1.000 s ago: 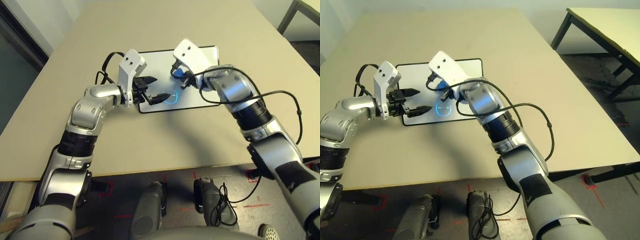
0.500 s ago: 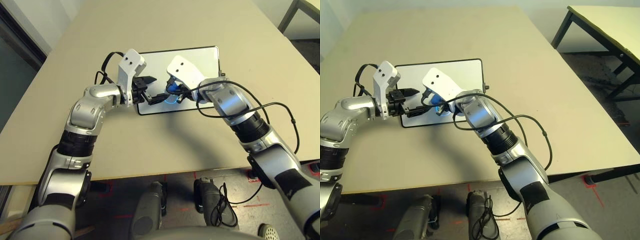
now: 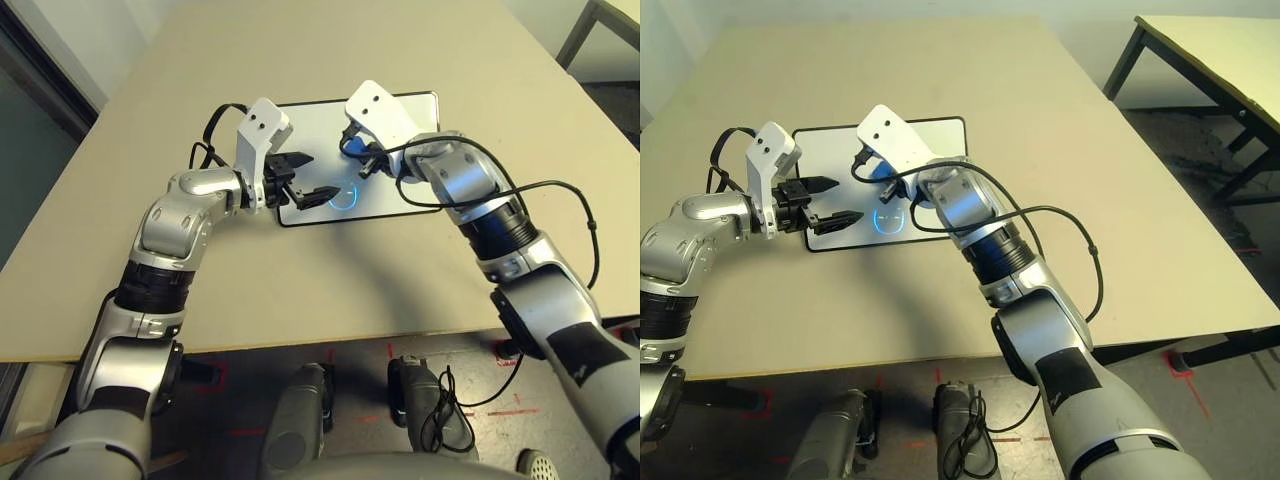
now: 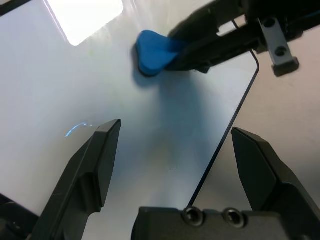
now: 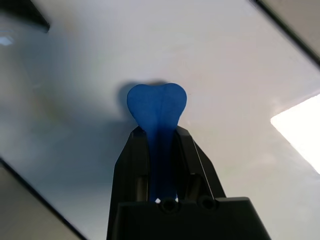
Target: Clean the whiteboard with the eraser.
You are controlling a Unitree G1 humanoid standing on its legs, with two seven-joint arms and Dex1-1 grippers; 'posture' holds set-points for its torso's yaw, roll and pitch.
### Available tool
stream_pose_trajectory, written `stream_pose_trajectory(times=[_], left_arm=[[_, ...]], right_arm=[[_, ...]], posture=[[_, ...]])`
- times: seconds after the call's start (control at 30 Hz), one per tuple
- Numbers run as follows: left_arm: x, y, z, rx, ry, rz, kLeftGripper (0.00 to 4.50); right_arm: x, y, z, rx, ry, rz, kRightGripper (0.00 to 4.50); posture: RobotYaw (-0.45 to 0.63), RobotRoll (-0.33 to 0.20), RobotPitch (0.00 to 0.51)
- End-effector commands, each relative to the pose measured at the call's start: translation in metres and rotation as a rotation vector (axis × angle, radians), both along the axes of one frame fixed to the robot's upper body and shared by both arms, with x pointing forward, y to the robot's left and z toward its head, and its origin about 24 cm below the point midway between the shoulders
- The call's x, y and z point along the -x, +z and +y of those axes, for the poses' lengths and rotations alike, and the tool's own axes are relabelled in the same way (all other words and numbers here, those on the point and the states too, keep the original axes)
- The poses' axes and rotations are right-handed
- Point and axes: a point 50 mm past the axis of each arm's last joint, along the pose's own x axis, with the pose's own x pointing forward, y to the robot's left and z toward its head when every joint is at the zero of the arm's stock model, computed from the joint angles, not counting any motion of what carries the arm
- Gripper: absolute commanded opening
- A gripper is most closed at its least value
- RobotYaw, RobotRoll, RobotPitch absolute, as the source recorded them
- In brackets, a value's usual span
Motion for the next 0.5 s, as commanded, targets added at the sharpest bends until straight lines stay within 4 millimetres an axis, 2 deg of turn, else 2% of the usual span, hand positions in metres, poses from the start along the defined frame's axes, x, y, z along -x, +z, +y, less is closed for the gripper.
stream_pose_trajectory(times=[0.03,0.1,0.17,0.23,0.37,0.5], left_arm=[[0.001,-0.002,0.001,-0.006,0.002,0.009,4.5],[0.001,-0.003,0.001,-0.007,0.001,0.01,4.5],[0.0,-0.002,0.001,-0.007,-0.001,0.009,4.5],[0.0,-0.003,0.001,-0.006,-0.002,0.009,4.5],[0.0,-0.004,0.0,-0.005,-0.004,0.01,4.5],[0.0,-0.004,0.0,-0.004,-0.005,0.011,4.5]], right_arm=[[0.013,-0.032,-0.003,0.094,0.009,0.126,0.56],[0.018,-0.037,-0.003,0.111,0.02,0.147,0.56],[0.017,-0.033,-0.002,0.099,0.016,0.128,0.56],[0.012,-0.025,-0.001,0.072,0.005,0.092,0.56],[-0.008,0.007,0.001,-0.027,-0.039,-0.04,0.56],[-0.015,0.017,0.004,-0.07,-0.044,-0.084,0.55]], posture=[[0.04,0.0,0.177],[0.04,0.0,0.177],[0.04,0.0,0.178],[0.04,0.0,0.178],[0.04,0.0,0.177],[0.04,0.0,0.178]])
